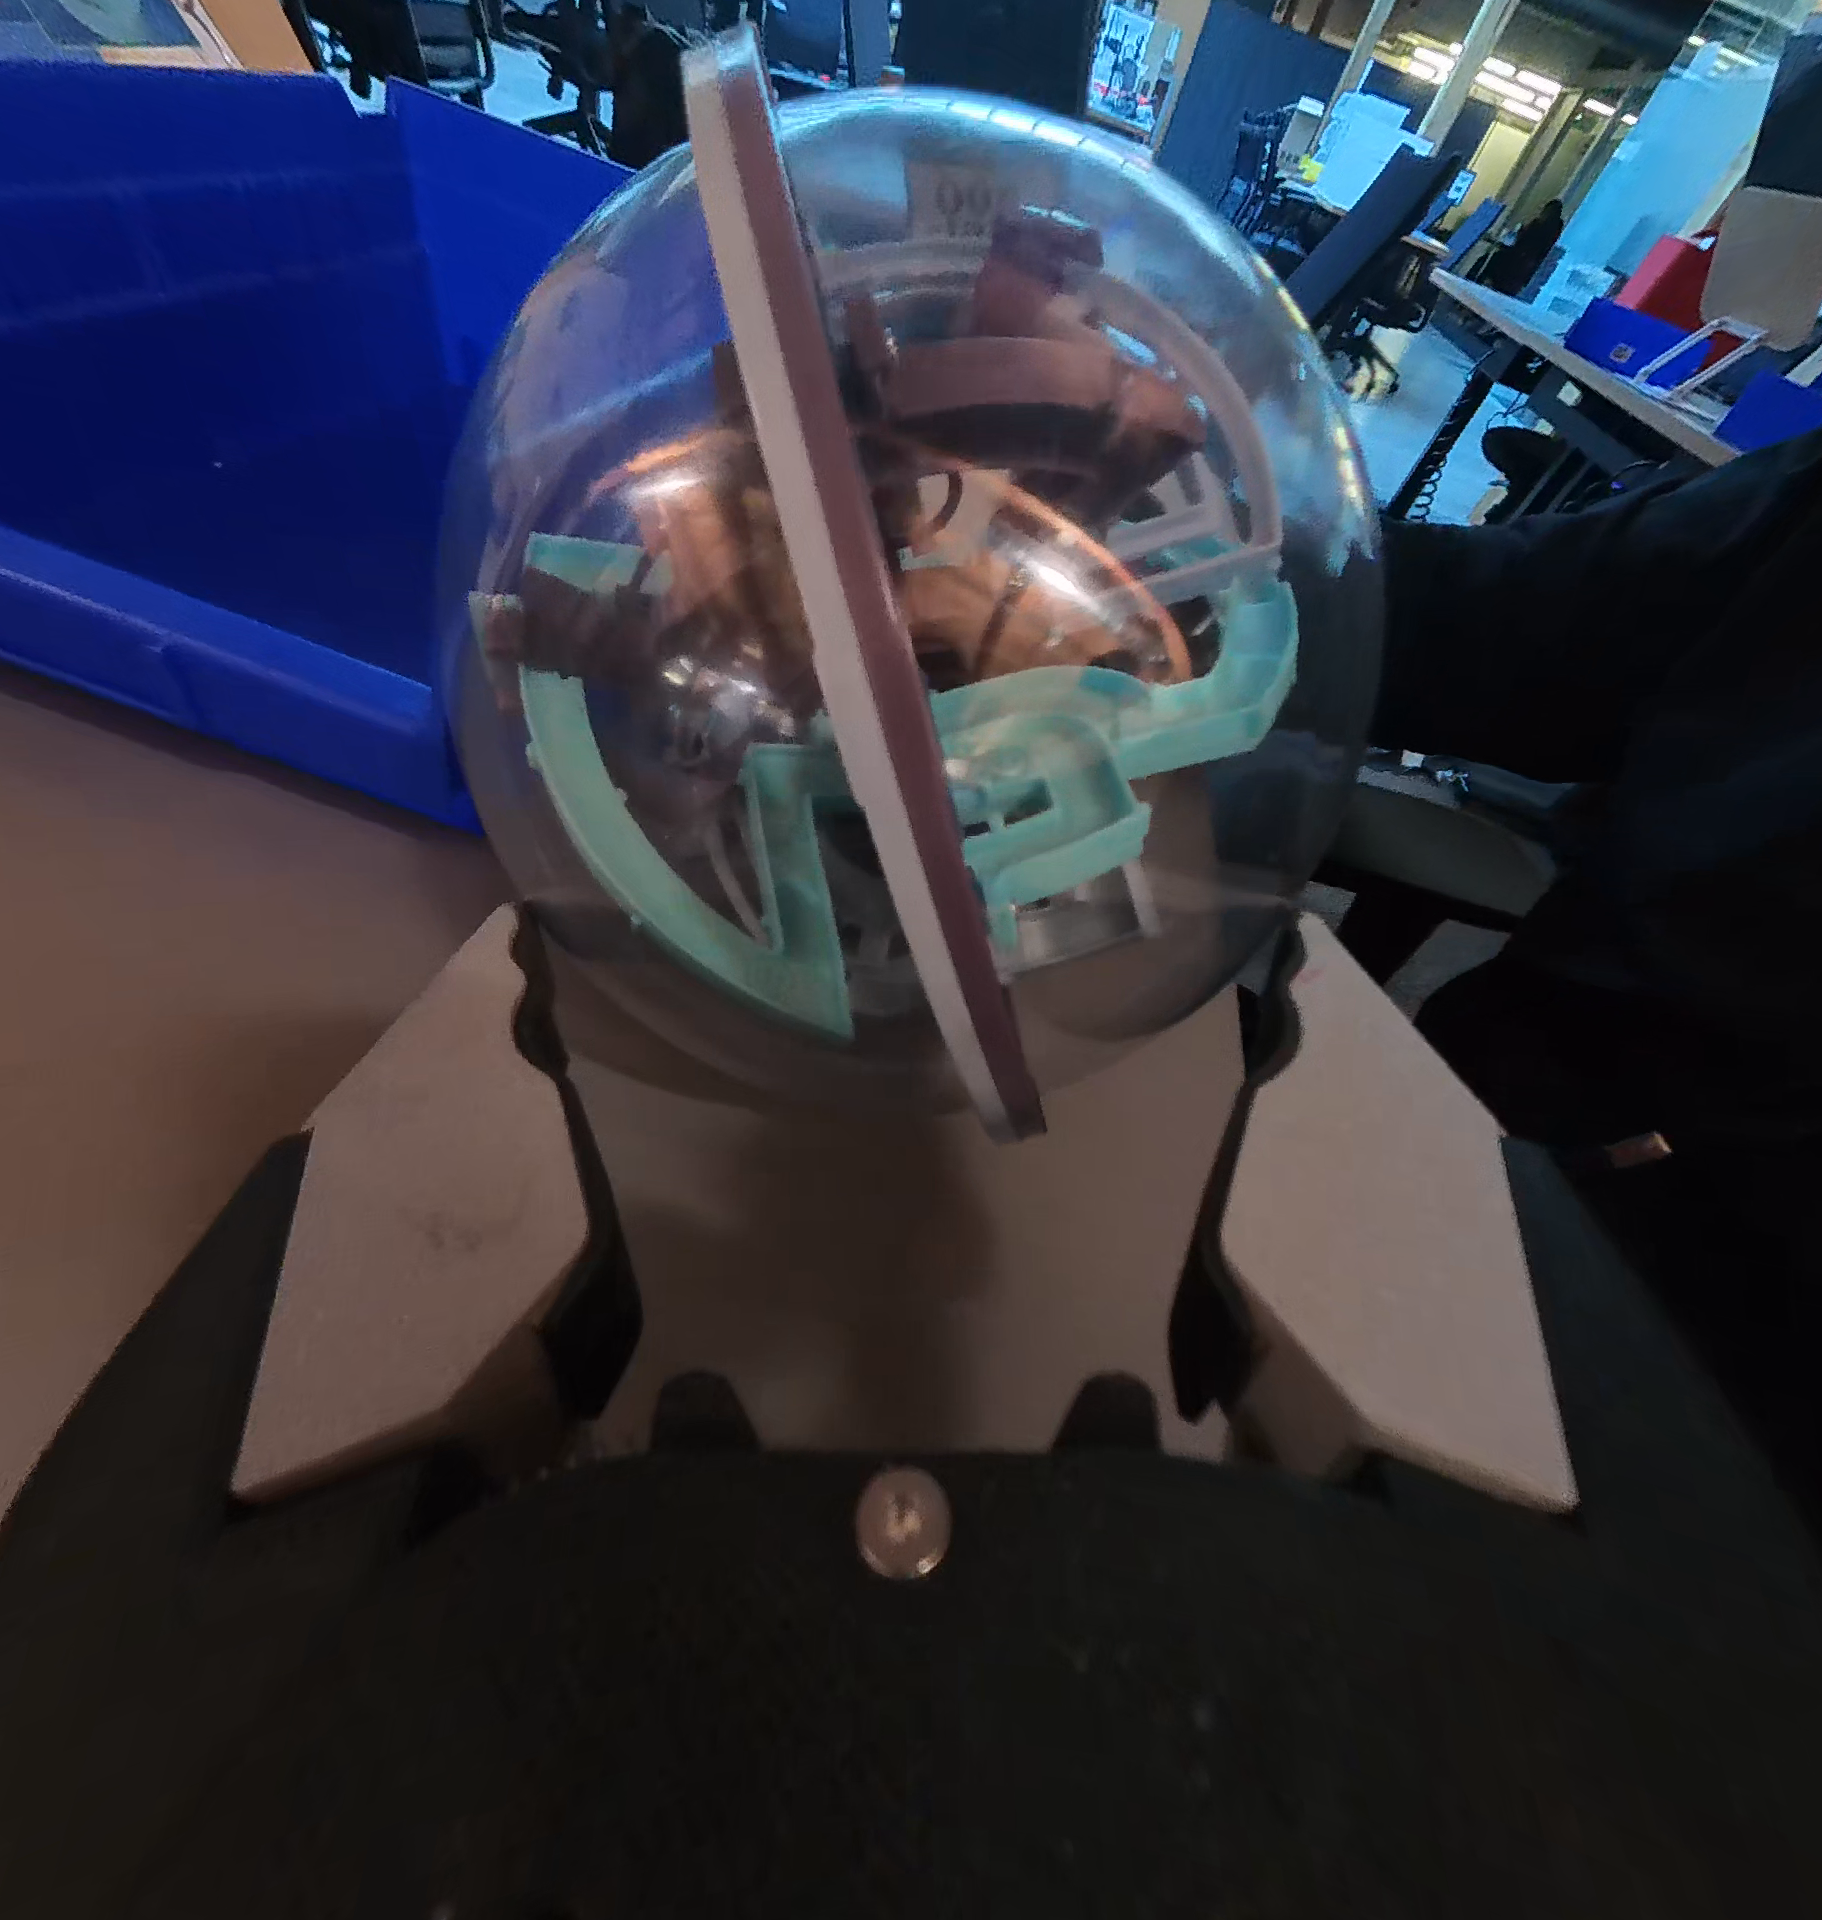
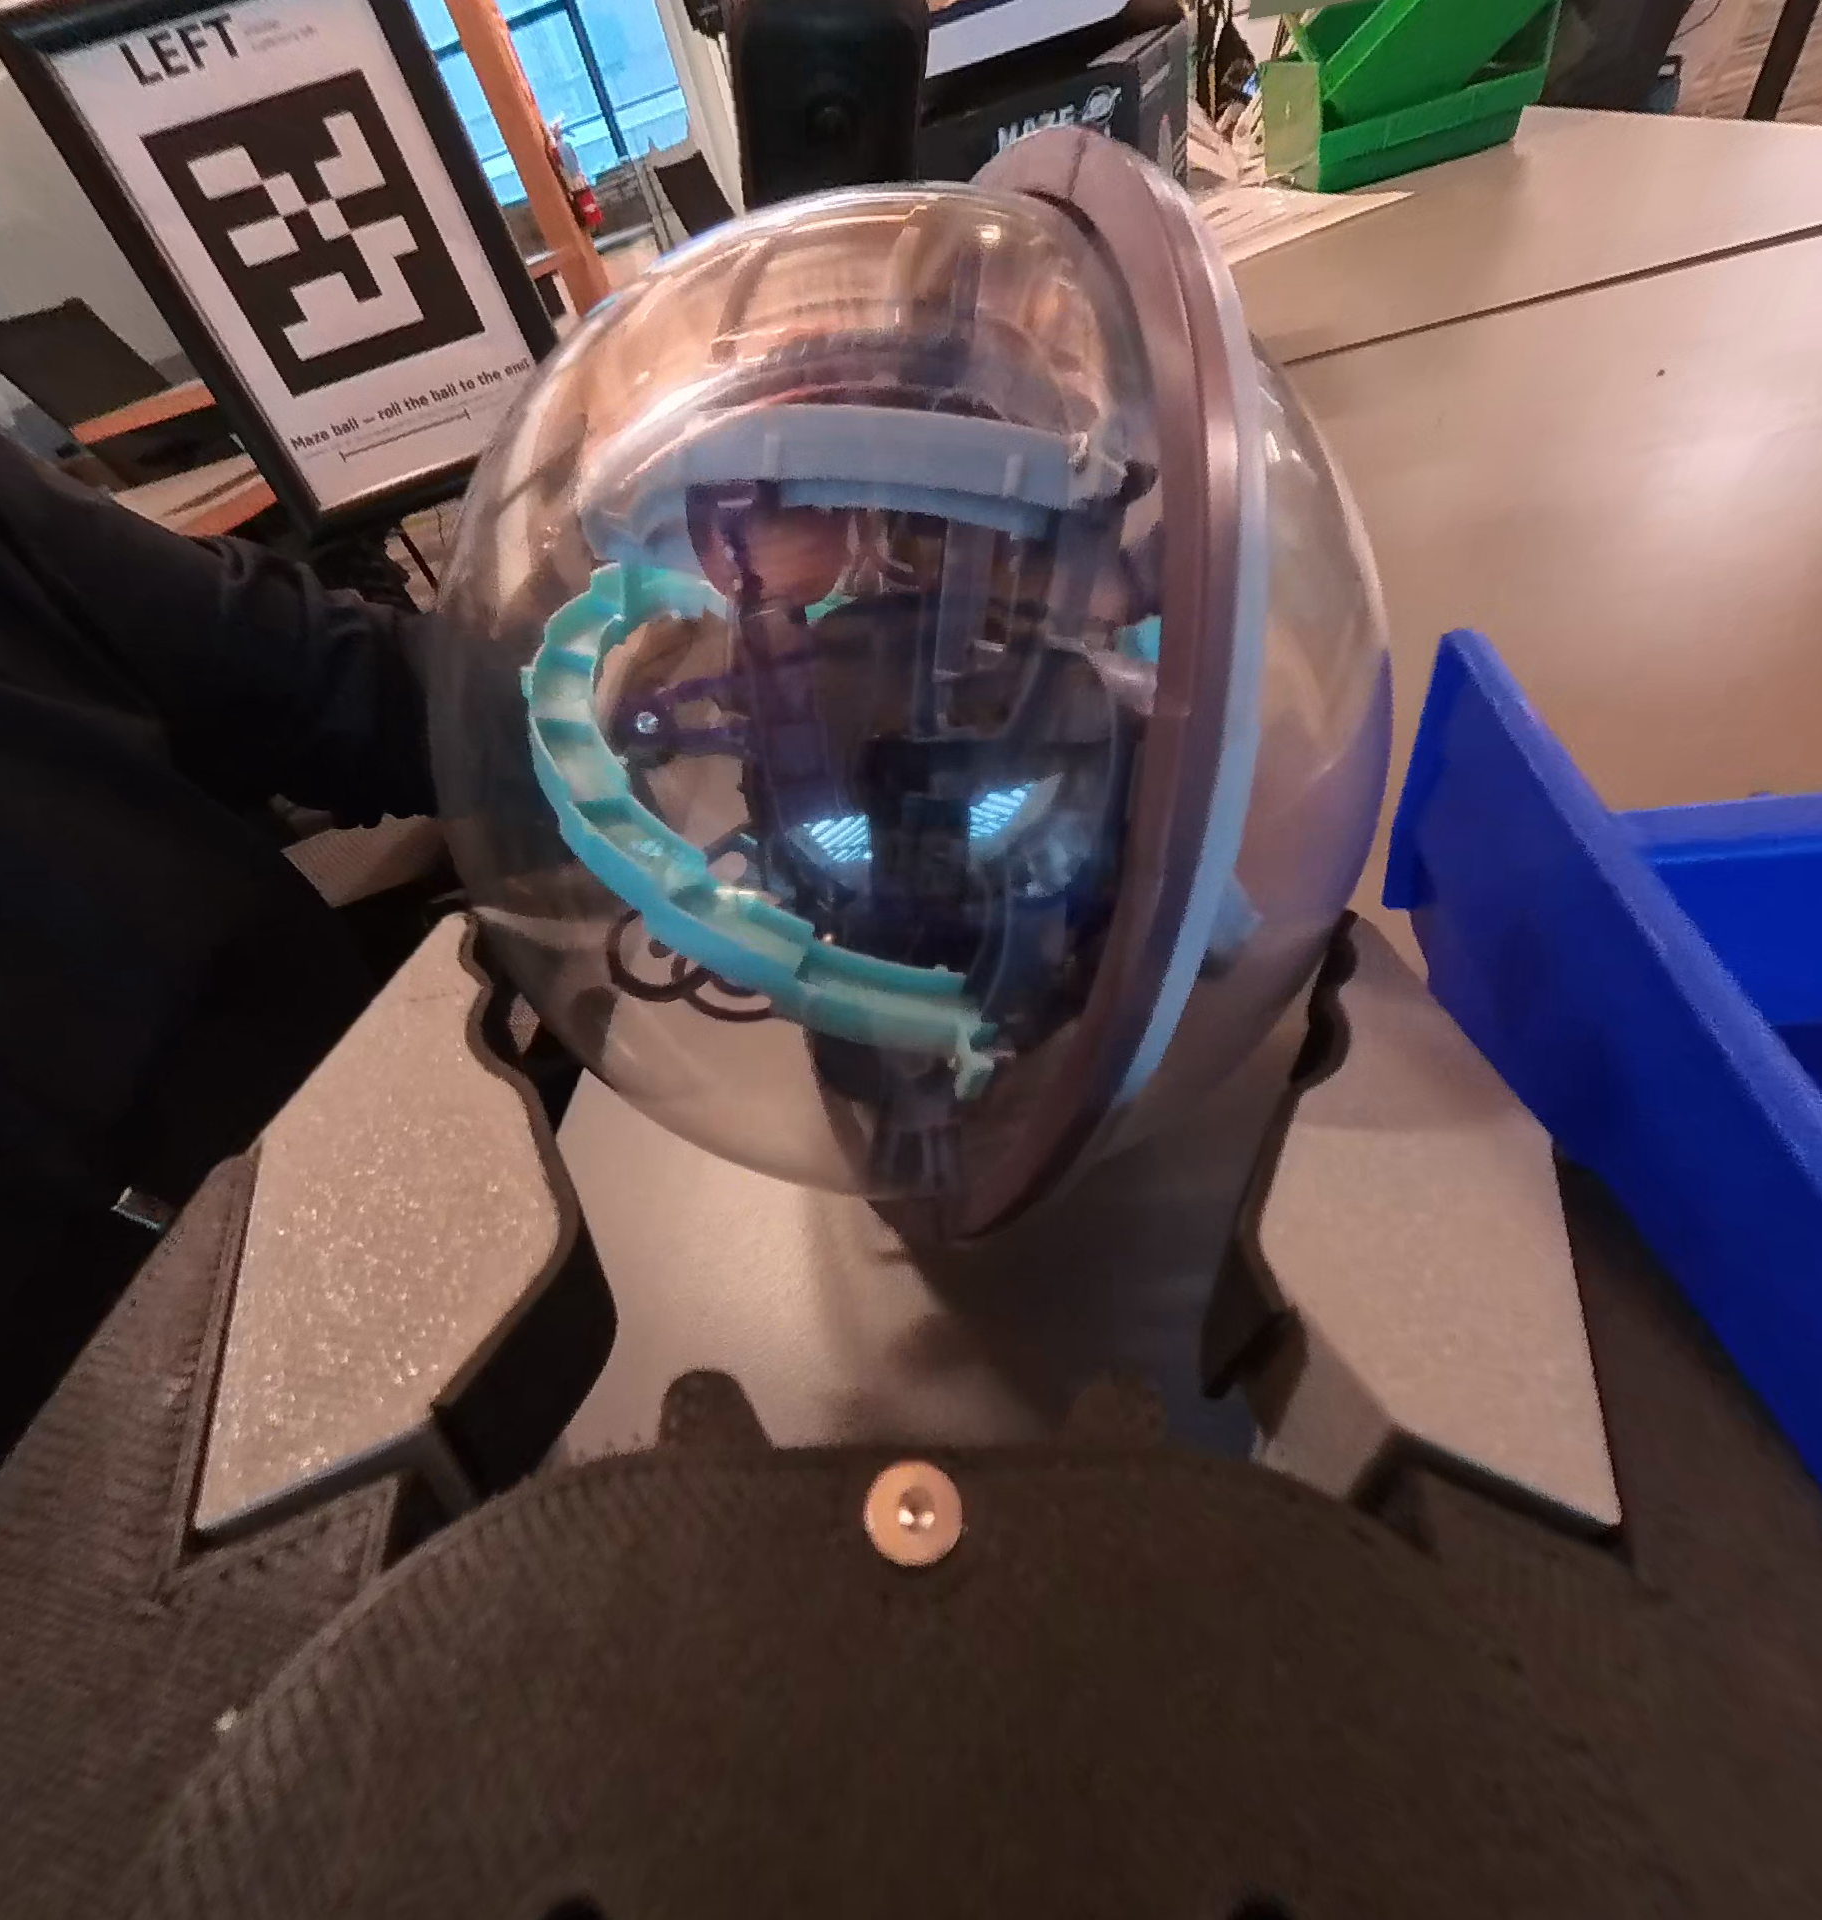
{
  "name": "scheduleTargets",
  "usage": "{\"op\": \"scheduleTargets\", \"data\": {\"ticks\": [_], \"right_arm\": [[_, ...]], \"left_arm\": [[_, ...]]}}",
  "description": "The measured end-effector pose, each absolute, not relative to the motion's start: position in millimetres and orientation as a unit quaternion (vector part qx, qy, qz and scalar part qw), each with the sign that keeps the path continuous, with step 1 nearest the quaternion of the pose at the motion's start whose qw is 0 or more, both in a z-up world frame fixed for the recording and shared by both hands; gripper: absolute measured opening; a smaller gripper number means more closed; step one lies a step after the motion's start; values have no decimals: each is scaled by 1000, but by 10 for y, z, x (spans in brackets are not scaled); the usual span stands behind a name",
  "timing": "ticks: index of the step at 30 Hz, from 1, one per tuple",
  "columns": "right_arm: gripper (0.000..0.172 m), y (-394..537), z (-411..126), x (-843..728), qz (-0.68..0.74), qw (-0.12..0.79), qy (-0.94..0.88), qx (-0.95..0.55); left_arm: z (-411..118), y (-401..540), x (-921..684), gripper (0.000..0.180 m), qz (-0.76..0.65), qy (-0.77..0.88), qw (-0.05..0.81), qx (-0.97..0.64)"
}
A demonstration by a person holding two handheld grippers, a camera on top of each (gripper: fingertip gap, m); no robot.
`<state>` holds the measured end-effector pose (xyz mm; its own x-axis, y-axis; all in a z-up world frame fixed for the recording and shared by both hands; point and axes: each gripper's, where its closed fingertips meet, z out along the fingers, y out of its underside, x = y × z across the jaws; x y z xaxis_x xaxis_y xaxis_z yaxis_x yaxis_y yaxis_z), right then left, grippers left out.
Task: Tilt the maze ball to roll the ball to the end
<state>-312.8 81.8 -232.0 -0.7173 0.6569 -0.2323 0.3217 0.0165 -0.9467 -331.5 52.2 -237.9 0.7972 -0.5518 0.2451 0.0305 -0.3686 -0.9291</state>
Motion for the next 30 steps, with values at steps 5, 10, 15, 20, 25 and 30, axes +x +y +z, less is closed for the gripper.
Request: {"op": "scheduleTargets", "data": {"ticks": [5, 10, 15, 20, 25, 30], "right_arm": [[148, 797, -2435, -3112, 580, 121, -718, -364], [147, 785, -2490, -3113, 568, 111, -725, -373], [144, 811, -2455, -3115, 584, 95, -713, -377], [139, 868, -2424, -3123, 598, 76, -703, -377], [143, 845, -2431, -3155, 597, 67, -713, -362], [144, 814, -2421, -3164, 595, 74, -715, -361]], "left_arm": [[-2413, 506, -3331, 132, -275, 171, 530, -783], [-2465, 487, -3347, 132, -274, 181, 515, -792], [-2479, 493, -3352, 132, -289, 175, 506, -794], [-2476, 504, -3377, 131, -308, 163, 500, -793], [-2470, 504, -3387, 131, -312, 159, 501, -791], [-2436, 492, -3392, 131, -308, 161, 512, -786]]}}
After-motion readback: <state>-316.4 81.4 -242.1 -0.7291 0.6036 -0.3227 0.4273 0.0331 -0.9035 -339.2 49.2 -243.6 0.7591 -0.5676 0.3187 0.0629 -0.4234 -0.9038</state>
